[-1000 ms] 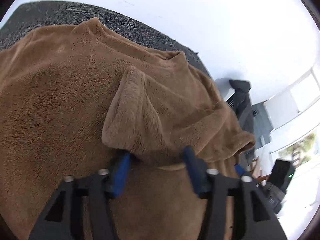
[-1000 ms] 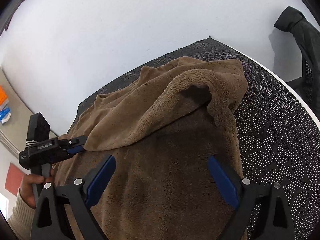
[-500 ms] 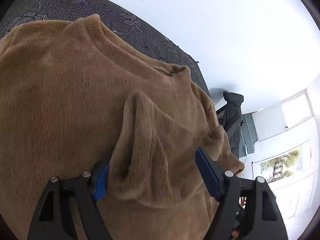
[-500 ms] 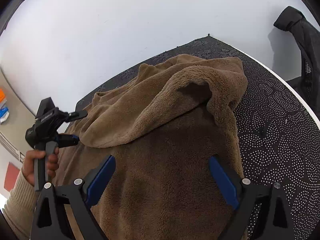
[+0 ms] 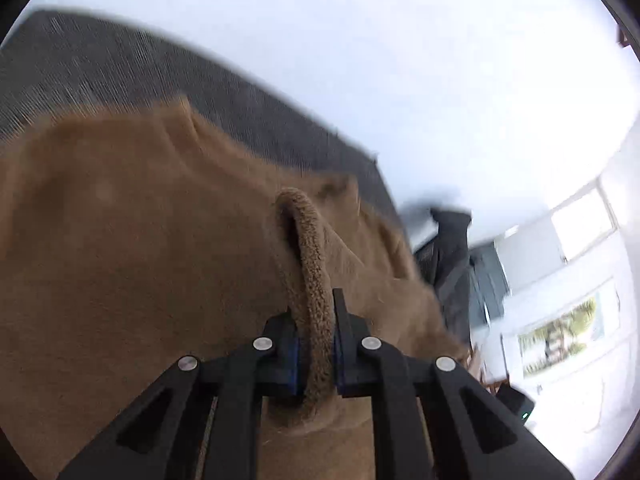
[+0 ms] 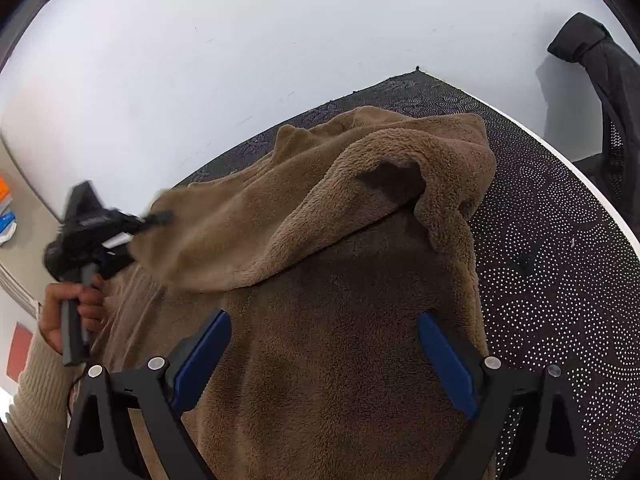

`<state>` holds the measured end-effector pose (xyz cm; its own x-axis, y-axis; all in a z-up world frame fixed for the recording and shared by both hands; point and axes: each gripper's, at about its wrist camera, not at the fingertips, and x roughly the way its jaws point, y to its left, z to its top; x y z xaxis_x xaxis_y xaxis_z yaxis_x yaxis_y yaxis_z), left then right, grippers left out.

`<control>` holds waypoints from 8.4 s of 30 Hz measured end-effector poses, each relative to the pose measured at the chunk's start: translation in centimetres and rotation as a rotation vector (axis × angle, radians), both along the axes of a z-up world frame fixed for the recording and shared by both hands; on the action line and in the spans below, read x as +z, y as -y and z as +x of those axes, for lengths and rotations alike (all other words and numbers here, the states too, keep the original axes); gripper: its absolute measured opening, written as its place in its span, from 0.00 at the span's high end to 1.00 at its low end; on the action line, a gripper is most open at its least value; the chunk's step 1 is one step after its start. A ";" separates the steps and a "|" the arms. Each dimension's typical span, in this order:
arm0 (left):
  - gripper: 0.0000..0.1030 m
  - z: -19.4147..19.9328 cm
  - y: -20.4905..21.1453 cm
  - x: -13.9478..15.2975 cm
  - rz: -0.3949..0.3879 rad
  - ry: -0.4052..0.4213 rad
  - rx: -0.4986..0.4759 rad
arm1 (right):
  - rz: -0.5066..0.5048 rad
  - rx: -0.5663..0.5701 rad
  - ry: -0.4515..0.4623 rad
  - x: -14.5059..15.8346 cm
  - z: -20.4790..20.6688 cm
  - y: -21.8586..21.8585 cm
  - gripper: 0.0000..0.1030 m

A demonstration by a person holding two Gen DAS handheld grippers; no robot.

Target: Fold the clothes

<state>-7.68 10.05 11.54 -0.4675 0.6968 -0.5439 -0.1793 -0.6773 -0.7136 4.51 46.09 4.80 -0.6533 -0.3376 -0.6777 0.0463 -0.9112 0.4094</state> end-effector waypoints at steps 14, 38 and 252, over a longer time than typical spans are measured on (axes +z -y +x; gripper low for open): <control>0.86 5.0 7.4 -3.1 -0.046 0.104 0.125 | 0.045 0.013 0.017 0.1 -0.4 0.1 0.07; 0.82 6.1 7.6 -4.6 -0.167 0.152 0.062 | 0.398 0.284 0.042 -0.3 -5.8 4.2 0.06; 0.12 3.9 -3.4 -1.6 -0.671 -0.132 -0.059 | 0.455 0.195 0.065 -0.9 -11.3 7.0 0.10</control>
<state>-3.77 13.49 9.92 -0.5309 0.2553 -0.8081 -0.2861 -0.9515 -0.1127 -6.81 39.10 3.85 -0.5590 -0.1101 -0.8219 0.2208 -0.9751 -0.0196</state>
